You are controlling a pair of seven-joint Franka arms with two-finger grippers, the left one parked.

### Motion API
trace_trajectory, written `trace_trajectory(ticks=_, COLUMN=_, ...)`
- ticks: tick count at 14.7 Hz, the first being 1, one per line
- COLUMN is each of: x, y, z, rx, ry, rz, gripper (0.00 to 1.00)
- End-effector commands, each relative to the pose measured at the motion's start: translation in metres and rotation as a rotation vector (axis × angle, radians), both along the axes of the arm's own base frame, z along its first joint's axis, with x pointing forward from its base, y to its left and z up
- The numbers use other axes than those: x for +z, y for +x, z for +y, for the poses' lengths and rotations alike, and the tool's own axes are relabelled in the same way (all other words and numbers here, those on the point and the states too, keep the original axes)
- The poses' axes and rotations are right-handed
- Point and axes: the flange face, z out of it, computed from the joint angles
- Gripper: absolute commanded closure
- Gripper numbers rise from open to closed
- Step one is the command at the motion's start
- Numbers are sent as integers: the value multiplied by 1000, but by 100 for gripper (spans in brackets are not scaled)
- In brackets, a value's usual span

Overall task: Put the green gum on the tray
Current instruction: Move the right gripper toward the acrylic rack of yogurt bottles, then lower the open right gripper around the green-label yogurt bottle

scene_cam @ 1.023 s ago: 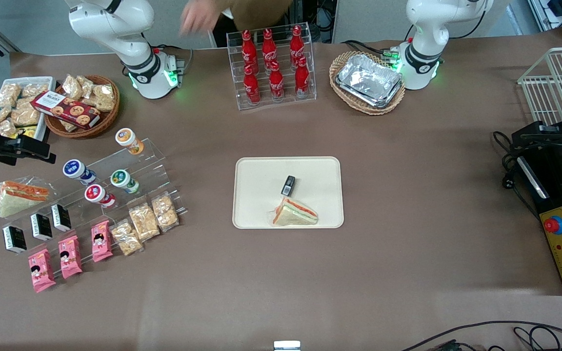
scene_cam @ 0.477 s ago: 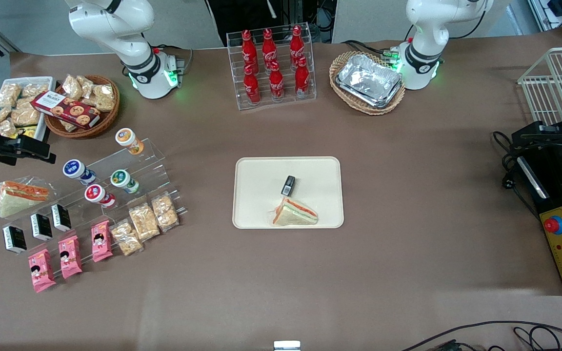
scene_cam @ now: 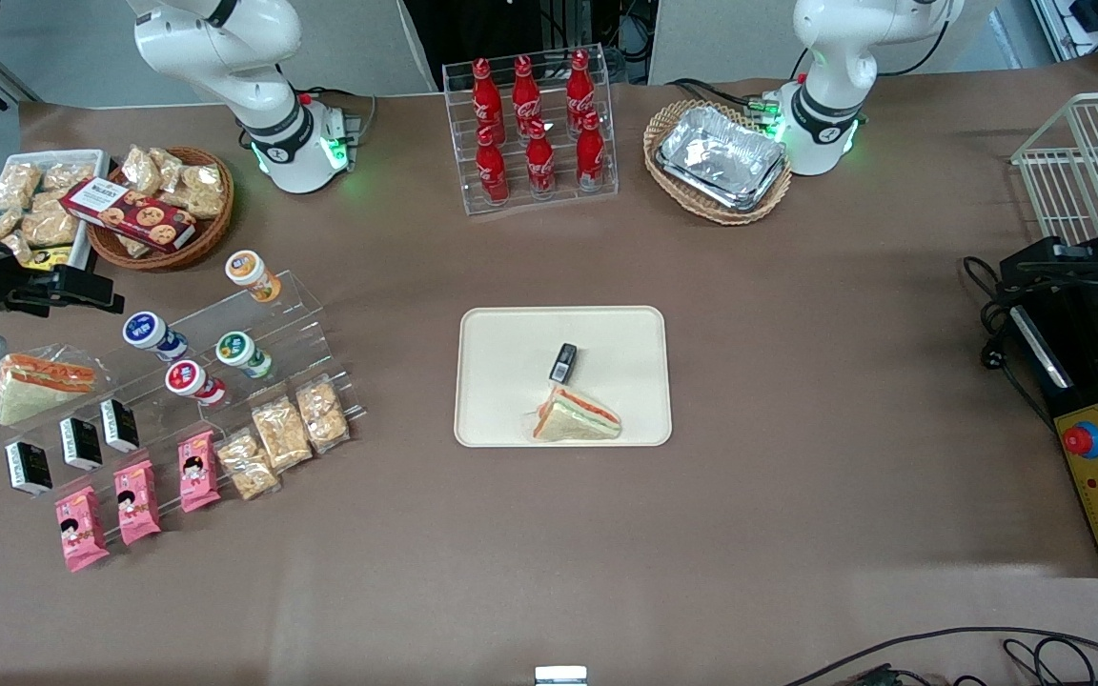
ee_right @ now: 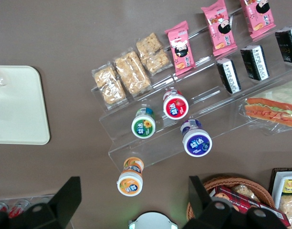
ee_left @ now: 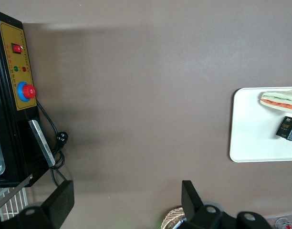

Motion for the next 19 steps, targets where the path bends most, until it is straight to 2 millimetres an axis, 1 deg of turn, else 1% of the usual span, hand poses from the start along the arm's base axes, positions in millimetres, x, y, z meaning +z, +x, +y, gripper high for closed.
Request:
trace_trajectory(ticks=1, x=-7, y=-22, z=12, rx=21, ry=2, rz=15, gripper=0)
trace_trajectory(ticks=3, x=-19, y=-34, z=10, rx=18, ry=12, rz=-2, gripper=0)
trace_trajectory(ticks=4, x=-29, y=-41, z=12, rx=23, ry=18, rz=-16, gripper=0)
trace_trajectory(ticks=7, x=-56, y=-64, z=22, rx=44, ry=34, rz=-72, gripper=0)
trace_trajectory(ticks=9, x=-76, y=-67, z=23, rx=42, ry=36, rz=-84, gripper=0)
trace_trajectory(ticks=11, x=-95, y=-67, z=30, rx=51, ry=34, rz=-84, gripper=0)
trace_trajectory(ticks=13, x=-125, y=-71, z=31, rx=52, ry=27, rz=-89, gripper=0)
trace_trajectory(ticks=15, x=-152, y=-73, z=41, rx=68, ry=15, rz=-99, gripper=0)
trace_trajectory(ticks=17, x=-183, y=-77, z=44, rx=62, ry=8, rz=-114, gripper=0)
trace_trajectory(ticks=19, x=-200, y=-79, z=48, rx=47, ry=2, rz=-123, gripper=0)
